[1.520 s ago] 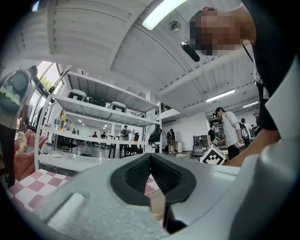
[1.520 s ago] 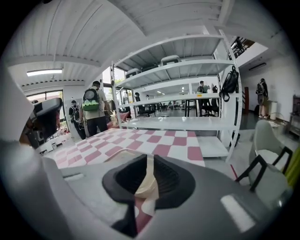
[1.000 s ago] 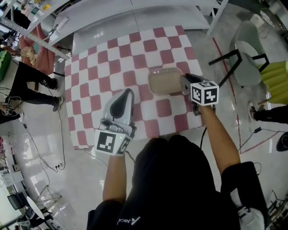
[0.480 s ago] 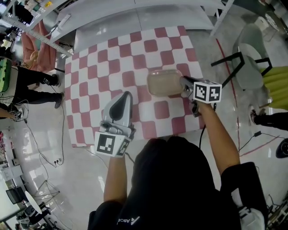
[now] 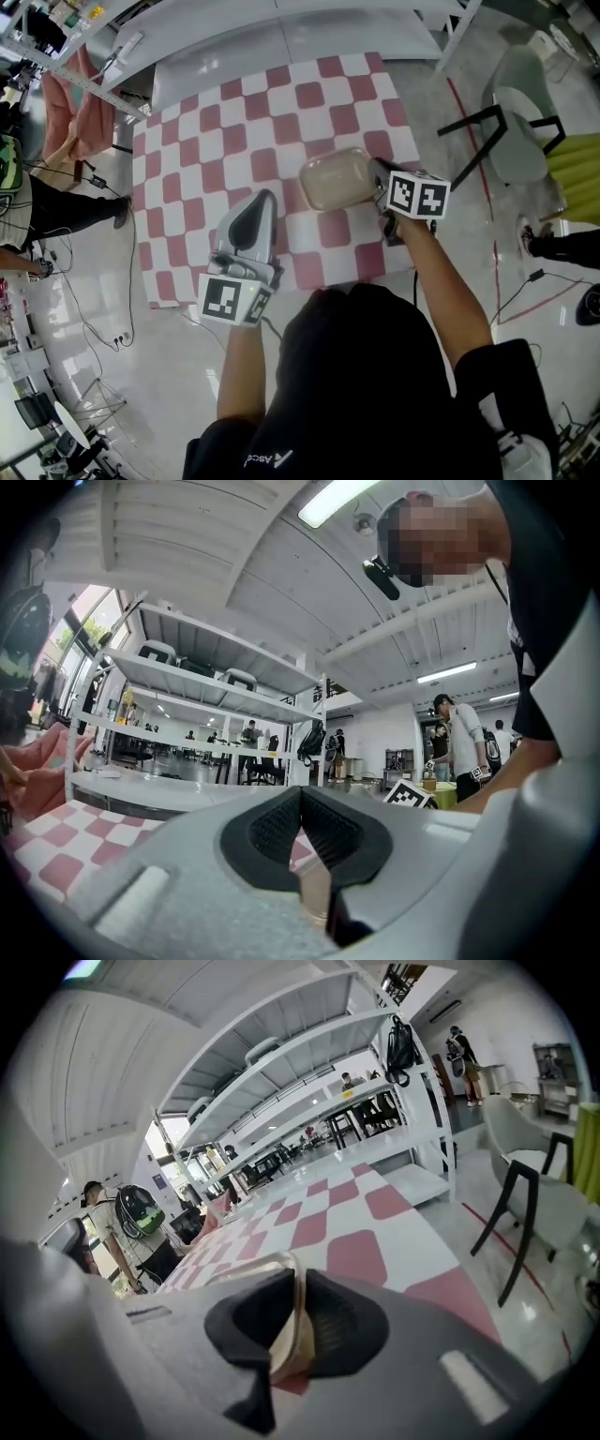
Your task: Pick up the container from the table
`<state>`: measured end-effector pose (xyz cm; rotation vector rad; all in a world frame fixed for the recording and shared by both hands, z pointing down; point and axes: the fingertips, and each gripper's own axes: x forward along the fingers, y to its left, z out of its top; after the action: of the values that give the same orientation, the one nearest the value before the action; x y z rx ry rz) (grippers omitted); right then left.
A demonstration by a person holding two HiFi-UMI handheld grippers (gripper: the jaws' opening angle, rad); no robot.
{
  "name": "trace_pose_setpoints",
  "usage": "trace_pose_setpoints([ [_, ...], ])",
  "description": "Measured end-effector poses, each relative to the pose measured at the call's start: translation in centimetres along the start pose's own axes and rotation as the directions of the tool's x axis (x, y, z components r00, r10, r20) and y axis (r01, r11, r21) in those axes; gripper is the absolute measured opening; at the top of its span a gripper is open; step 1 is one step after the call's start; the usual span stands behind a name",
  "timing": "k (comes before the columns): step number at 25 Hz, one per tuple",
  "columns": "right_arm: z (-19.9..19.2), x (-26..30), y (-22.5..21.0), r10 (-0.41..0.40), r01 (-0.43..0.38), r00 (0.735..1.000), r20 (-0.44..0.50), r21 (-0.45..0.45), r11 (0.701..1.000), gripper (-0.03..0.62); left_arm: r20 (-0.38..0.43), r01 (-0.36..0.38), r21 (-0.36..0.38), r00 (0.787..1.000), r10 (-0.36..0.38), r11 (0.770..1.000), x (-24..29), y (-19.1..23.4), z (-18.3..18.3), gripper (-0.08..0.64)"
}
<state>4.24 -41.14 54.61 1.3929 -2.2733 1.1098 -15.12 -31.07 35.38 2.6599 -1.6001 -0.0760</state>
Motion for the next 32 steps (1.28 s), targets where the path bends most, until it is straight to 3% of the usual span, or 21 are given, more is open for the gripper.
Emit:
trace_pose_setpoints([
  [6, 1.8, -2.0, 0.3, -0.004, 0.001, 0.998, 0.062, 0.057, 0.998, 0.041, 0.003, 0.010, -0.001, 1.000, -0.010, 1.000, -0.4, 0.2, 0.0, 0.011],
  [13, 4.0, -5.8, 1.4, 0.032, -0.053, 0.986, 0.161, 0.129, 0.990, 0.041, 0.005, 0.036, -0.009, 0.999, -0.036, 0.999, -0.3, -0.4, 0.0, 0.011],
  [25, 5.1, -12.0, 3.5, 0.082, -0.131, 0.959, 0.273, 0.168, 0.977, 0.041, 0.009, 0.082, -0.012, 0.997, -0.081, 0.997, 0.0, -2.1, 0.3, 0.011],
  [32, 5.2, -12.7, 3.8, 0.092, -0.146, 0.954, 0.285, 0.175, 0.974, 0.041, 0.008, 0.081, -0.013, 0.997, -0.081, 0.997, -0.2, -2.5, 0.3, 0.011],
])
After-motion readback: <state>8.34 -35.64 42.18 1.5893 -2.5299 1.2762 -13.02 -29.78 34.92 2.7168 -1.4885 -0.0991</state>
